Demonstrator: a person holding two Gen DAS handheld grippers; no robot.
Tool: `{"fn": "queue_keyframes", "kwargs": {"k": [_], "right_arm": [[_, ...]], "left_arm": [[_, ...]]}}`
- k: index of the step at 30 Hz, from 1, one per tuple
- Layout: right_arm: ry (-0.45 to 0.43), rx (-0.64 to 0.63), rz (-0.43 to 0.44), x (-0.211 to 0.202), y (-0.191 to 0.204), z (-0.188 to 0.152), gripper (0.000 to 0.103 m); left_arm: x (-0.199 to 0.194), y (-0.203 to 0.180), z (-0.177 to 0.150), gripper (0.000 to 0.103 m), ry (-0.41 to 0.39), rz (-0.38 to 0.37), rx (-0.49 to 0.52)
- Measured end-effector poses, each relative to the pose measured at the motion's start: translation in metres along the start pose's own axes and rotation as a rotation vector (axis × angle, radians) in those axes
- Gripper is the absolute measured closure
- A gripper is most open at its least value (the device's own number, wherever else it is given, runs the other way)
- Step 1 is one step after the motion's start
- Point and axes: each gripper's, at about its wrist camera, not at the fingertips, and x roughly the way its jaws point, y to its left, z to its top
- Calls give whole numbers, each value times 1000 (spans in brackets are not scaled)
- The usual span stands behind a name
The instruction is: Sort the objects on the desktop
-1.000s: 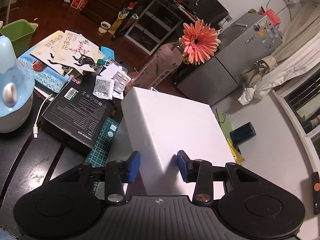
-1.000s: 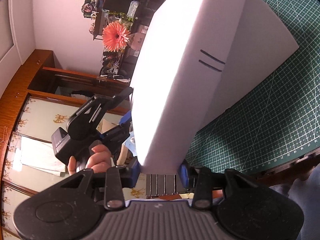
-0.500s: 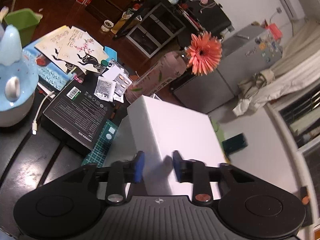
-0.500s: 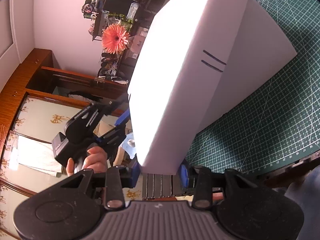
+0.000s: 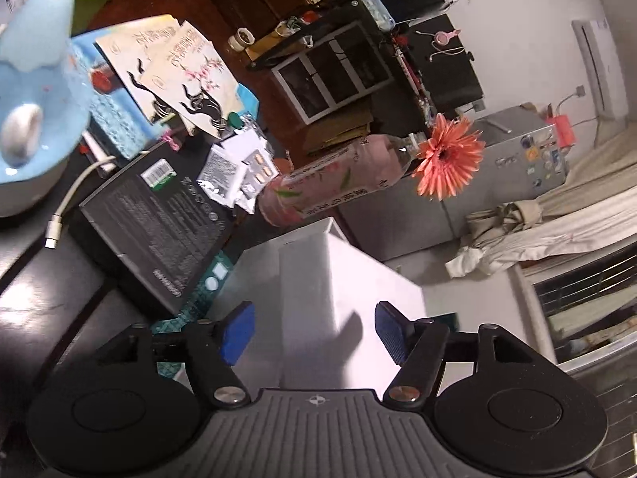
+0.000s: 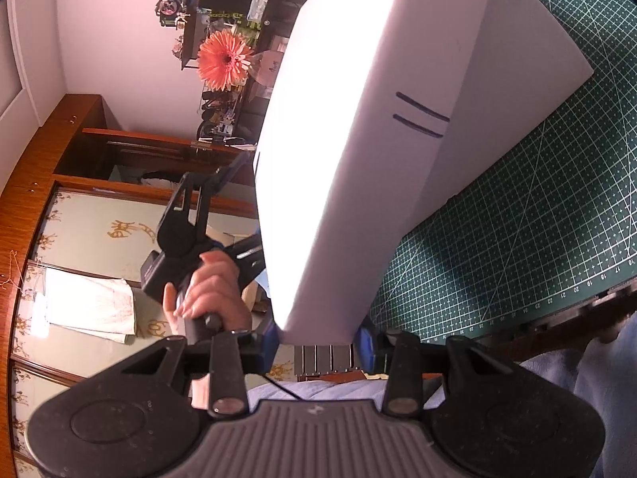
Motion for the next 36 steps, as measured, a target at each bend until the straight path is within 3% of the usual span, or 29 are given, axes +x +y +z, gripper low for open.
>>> {"fn": "queue_keyframes", "kwargs": {"k": [5, 8, 17, 36], "right_arm": [[14, 5, 7, 6, 0, 1, 65], [21, 7, 9, 7, 0, 1, 65], [35, 10, 19, 11, 0, 1, 65], [-50, -36, -35, -2, 5, 14, 66]], "left_arm": [[8, 3, 3, 37, 20, -44, -28], [15, 6, 5, 38, 34, -27, -32], [21, 9, 4, 53, 34, -65, -52], [1, 13, -1, 53, -20, -21, -79]]}}
